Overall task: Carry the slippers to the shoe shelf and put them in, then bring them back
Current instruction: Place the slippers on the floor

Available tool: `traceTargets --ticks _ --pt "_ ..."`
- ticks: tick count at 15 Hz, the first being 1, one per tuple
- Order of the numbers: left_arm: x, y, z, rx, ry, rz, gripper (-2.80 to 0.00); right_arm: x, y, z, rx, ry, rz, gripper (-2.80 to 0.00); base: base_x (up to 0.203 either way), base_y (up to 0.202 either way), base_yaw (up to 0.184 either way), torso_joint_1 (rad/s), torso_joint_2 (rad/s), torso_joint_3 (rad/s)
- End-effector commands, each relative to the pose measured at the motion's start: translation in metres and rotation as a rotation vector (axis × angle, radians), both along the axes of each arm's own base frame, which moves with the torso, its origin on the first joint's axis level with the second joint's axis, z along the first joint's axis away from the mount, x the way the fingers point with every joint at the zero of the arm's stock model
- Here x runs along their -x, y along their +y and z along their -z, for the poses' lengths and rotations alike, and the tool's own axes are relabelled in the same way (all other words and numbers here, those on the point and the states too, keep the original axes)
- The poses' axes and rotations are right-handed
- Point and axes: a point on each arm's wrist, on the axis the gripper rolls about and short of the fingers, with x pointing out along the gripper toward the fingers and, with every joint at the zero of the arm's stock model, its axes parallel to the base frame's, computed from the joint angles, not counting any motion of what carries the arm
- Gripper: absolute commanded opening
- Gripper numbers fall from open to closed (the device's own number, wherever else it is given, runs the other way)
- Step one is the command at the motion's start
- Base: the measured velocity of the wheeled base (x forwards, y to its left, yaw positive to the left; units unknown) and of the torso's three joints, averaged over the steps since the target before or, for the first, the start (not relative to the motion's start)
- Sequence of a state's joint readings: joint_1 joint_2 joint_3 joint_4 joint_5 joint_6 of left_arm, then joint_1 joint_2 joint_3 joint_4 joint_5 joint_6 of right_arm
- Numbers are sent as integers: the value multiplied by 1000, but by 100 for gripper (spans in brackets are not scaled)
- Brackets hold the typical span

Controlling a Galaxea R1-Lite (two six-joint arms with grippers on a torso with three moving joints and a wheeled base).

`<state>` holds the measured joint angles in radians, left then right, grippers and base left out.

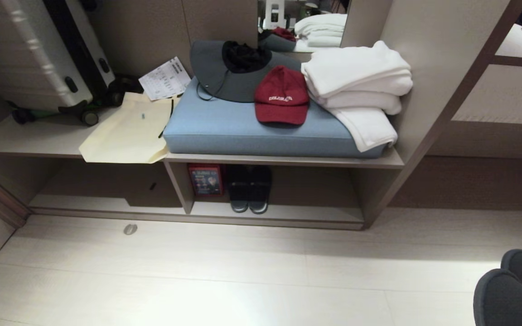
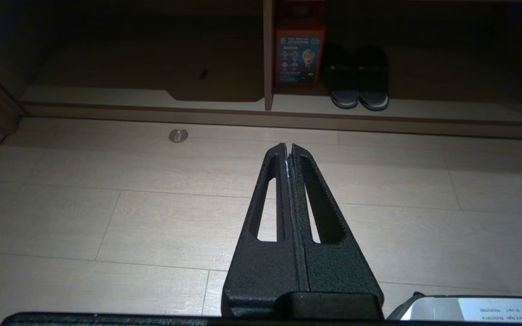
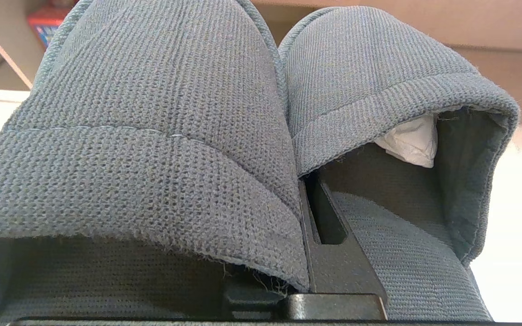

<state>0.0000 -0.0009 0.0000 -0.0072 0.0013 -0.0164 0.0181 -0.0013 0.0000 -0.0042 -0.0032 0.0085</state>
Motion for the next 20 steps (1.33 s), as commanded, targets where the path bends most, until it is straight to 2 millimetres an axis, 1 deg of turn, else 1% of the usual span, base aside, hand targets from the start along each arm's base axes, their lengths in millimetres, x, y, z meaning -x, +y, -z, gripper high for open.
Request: traceTargets --ticks 1,15,20 --pt "0 0 0 0 0 0 -280 0 0 0 1 1 0 -280 0 0 0 0 2 210" --pt "0 0 0 -1 0 0 -280 0 0 0 -1 2 0 -280 0 0 0 2 4 202" --pt "0 0 0 -6 0 -2 -280 0 0 0 1 1 0 -280 0 0 0 1 2 53"
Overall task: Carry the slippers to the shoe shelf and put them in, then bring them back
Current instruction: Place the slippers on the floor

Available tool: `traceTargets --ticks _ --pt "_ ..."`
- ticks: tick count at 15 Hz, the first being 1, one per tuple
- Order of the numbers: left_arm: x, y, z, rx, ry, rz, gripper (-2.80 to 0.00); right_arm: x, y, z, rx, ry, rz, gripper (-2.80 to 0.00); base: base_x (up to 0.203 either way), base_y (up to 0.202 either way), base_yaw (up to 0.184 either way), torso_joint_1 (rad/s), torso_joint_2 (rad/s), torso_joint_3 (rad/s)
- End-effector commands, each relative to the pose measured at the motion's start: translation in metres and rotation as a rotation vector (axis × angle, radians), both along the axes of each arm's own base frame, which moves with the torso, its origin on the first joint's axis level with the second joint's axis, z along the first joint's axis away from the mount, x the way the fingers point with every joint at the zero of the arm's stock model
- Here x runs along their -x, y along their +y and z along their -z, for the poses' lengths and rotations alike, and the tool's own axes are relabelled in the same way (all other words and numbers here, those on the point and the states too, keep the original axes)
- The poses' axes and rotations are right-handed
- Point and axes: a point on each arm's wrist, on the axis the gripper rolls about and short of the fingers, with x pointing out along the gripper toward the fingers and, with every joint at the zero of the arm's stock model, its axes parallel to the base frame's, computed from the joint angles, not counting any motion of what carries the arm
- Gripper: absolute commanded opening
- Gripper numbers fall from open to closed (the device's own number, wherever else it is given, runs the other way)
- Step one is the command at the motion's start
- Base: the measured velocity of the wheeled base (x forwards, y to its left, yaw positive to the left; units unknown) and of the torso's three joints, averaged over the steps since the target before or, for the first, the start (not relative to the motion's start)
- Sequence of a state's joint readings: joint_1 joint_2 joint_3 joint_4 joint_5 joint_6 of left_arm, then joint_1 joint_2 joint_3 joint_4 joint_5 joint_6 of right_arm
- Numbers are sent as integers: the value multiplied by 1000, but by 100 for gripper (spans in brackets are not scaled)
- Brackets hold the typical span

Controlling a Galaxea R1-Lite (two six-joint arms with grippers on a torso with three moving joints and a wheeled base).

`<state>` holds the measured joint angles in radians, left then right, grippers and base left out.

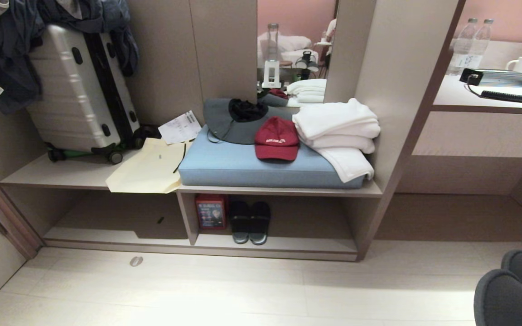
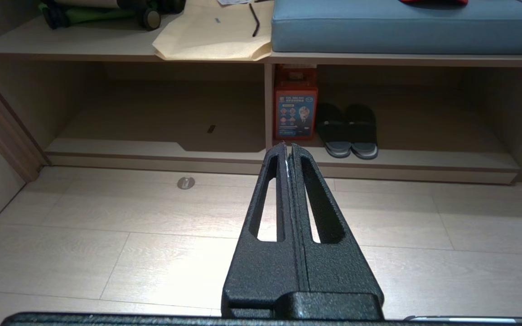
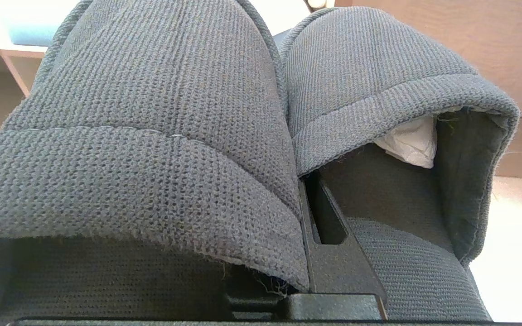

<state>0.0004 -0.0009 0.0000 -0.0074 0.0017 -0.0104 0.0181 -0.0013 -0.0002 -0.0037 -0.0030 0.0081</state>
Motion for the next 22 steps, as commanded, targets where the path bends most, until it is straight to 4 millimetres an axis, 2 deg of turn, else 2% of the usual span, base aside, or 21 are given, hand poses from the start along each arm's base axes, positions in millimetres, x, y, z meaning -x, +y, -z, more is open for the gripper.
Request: traceTargets --ticks 1,9,22 --pt "0 0 0 0 1 -1 -280 0 0 0 -1 1 0 -280 0 0 0 0 0 0" --pt "0 0 0 2 2 -1 -280 0 0 0 -1 1 0 -280 1 -10 2 1 1 0" --pt "0 0 0 -1 4 -1 -280 0 0 0 -1 1 0 -280 0 -191 2 4 3 2"
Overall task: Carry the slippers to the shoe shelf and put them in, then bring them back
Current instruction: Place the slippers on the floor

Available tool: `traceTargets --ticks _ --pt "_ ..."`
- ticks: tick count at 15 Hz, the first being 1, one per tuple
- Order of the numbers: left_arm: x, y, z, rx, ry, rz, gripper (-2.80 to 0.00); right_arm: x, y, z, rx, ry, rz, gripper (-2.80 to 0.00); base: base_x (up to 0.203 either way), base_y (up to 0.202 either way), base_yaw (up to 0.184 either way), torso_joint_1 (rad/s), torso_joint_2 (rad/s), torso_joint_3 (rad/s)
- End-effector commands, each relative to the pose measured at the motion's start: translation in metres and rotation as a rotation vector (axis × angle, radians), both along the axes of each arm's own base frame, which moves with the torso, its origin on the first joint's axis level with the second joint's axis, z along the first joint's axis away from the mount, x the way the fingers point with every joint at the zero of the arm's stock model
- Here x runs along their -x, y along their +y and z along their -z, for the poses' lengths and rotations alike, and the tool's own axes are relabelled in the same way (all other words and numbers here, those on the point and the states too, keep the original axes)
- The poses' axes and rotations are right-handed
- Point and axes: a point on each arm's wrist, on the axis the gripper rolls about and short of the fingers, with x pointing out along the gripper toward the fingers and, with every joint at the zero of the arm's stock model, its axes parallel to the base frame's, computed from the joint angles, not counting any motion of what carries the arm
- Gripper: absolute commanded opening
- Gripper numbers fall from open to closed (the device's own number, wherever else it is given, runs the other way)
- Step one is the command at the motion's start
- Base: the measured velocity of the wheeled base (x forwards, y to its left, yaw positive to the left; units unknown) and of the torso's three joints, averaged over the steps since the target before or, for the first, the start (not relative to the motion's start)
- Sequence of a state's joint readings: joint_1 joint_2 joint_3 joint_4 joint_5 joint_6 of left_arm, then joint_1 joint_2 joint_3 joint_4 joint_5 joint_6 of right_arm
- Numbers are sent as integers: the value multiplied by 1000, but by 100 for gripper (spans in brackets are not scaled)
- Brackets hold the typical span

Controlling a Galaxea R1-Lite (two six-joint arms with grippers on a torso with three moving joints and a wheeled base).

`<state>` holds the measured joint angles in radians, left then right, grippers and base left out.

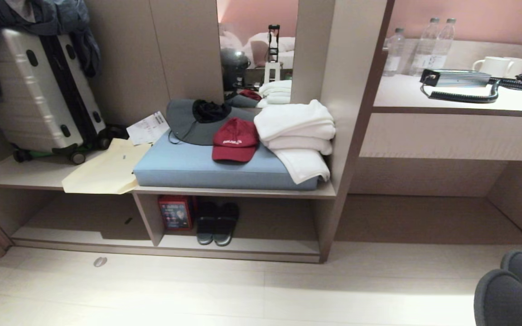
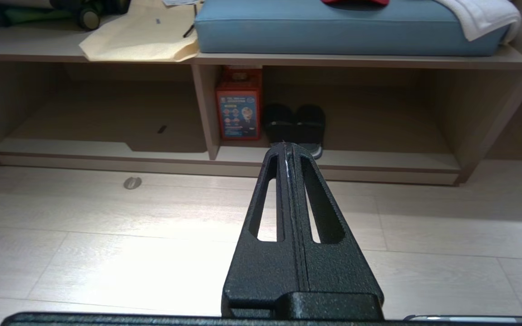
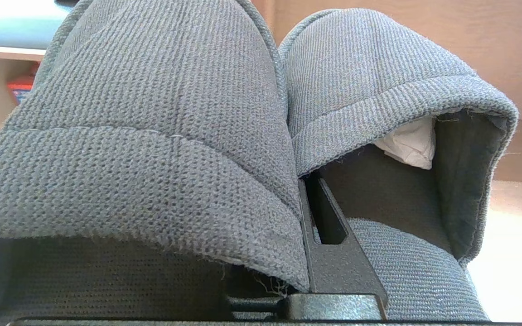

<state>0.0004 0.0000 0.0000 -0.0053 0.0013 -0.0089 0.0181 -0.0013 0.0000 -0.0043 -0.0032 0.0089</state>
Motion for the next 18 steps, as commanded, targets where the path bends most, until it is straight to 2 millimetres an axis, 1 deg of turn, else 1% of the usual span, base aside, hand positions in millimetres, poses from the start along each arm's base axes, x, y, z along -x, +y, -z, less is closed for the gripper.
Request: traceTargets --ticks 1,18 --pt "0 0 0 0 1 -1 -280 0 0 0 0 1 0 -280 0 -197 3 3 3 6" --pt "0 0 0 0 -1 -3 -280 0 0 0 0 2 0 -280 0 -198 2 2 2 3"
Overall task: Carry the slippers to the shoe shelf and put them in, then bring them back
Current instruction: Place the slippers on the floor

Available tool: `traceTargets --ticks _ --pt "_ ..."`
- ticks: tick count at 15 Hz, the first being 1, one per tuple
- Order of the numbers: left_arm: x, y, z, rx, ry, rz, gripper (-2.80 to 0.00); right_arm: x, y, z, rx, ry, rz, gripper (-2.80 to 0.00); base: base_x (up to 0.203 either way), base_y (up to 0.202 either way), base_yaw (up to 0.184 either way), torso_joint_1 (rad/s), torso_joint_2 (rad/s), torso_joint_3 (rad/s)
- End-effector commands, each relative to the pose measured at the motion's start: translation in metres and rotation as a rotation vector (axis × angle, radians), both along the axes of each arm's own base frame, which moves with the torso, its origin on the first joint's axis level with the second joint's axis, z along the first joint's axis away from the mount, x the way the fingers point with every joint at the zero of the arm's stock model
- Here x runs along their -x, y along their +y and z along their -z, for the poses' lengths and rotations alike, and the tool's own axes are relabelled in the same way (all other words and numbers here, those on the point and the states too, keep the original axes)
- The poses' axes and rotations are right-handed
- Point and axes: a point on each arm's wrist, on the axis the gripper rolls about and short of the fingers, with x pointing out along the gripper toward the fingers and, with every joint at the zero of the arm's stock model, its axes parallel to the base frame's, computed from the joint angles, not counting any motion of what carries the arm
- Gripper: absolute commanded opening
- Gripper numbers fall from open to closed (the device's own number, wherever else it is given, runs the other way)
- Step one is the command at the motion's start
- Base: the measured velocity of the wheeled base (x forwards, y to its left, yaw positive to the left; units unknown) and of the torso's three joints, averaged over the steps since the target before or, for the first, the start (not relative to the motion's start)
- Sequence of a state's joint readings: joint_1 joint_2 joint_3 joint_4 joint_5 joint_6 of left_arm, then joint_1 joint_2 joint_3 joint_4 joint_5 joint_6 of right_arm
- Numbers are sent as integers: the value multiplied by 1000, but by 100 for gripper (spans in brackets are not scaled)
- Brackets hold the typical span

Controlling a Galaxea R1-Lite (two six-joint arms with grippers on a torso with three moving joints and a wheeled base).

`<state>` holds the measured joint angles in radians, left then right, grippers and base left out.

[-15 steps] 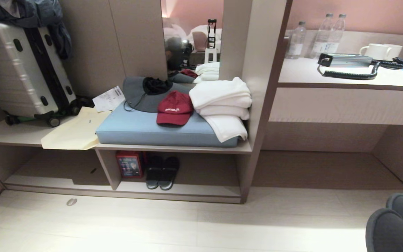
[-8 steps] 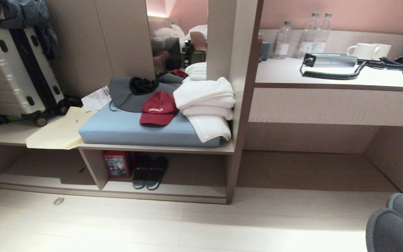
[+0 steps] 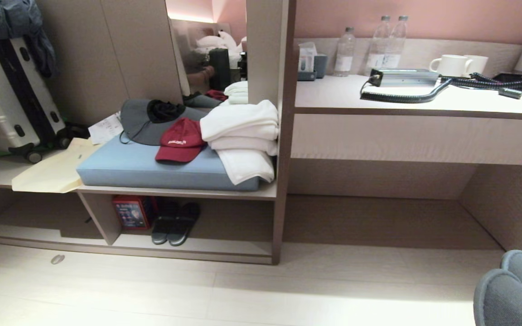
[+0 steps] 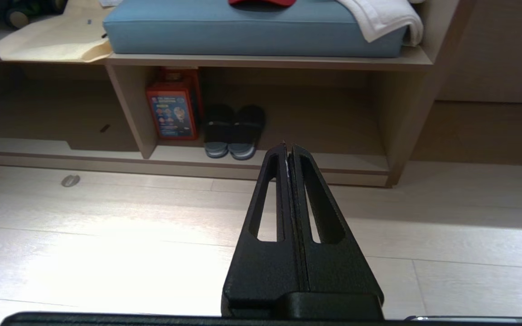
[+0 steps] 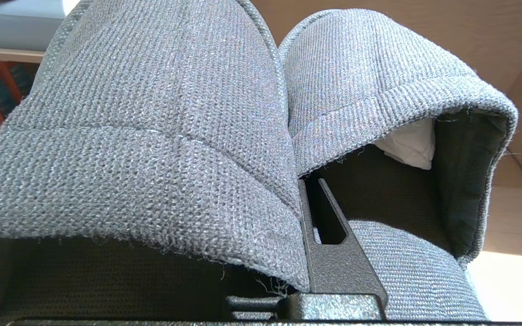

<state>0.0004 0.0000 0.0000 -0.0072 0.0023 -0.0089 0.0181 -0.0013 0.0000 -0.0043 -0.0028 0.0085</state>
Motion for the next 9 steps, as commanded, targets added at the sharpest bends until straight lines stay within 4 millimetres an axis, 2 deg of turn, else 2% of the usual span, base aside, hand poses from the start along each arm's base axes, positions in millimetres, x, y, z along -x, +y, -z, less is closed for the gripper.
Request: traceTargets --ticks 1,9 --pt "0 0 0 0 1 0 -280 0 0 0 -1 1 0 -280 0 -195 0 2 2 -1" --pt "0 0 0 2 2 -2 -280 0 0 0 -1 1 0 -280 0 -197 2 1 2 3"
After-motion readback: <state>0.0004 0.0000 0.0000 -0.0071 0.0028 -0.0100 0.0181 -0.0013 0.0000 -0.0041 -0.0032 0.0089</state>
